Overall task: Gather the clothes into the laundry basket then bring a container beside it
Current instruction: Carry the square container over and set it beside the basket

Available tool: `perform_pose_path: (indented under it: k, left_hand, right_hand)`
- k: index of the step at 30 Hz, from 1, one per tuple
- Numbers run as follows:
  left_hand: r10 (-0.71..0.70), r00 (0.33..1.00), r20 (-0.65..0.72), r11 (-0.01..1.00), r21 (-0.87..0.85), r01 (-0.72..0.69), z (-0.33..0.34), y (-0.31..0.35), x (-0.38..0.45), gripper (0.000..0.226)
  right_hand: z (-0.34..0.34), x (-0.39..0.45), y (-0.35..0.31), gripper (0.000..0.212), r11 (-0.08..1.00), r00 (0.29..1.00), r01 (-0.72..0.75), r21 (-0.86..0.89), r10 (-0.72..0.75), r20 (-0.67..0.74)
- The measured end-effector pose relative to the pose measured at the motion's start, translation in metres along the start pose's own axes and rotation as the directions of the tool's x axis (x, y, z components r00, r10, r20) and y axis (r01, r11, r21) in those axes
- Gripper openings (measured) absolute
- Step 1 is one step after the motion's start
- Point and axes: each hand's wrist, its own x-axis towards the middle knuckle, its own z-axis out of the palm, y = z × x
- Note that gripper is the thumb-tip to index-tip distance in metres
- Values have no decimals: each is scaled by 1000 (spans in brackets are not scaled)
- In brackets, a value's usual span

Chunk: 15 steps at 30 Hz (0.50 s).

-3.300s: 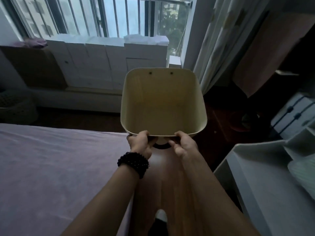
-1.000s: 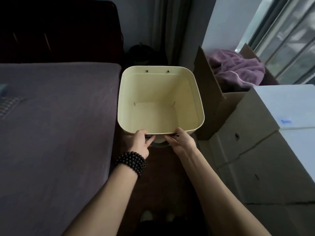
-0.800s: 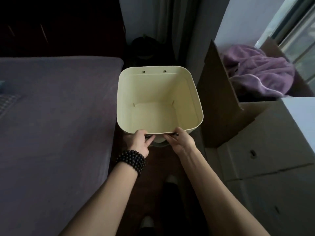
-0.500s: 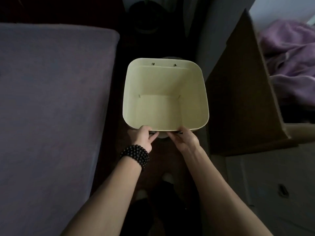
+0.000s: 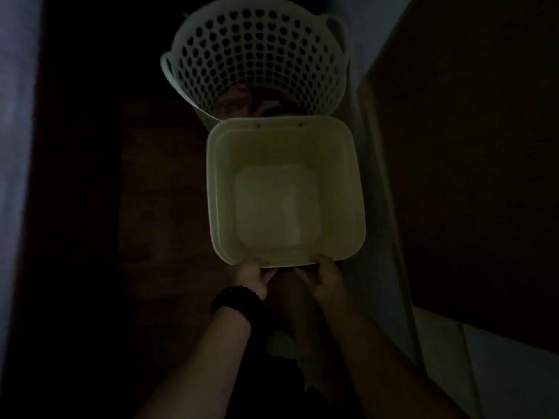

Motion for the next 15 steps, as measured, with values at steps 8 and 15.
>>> perform_pose_path:
  k: [8, 15]
  left_hand:
    - [17, 999, -40, 996, -90, -21, -8, -64, 39, 46]
    - [-36, 999, -29, 994, -109, 33, -27, -74, 40, 58]
  right_hand:
    - [-46, 44, 6, 25, 991, 994, -94, 98, 88, 61]
    - [-64, 45, 21, 23, 979, 985, -137, 148, 120, 124]
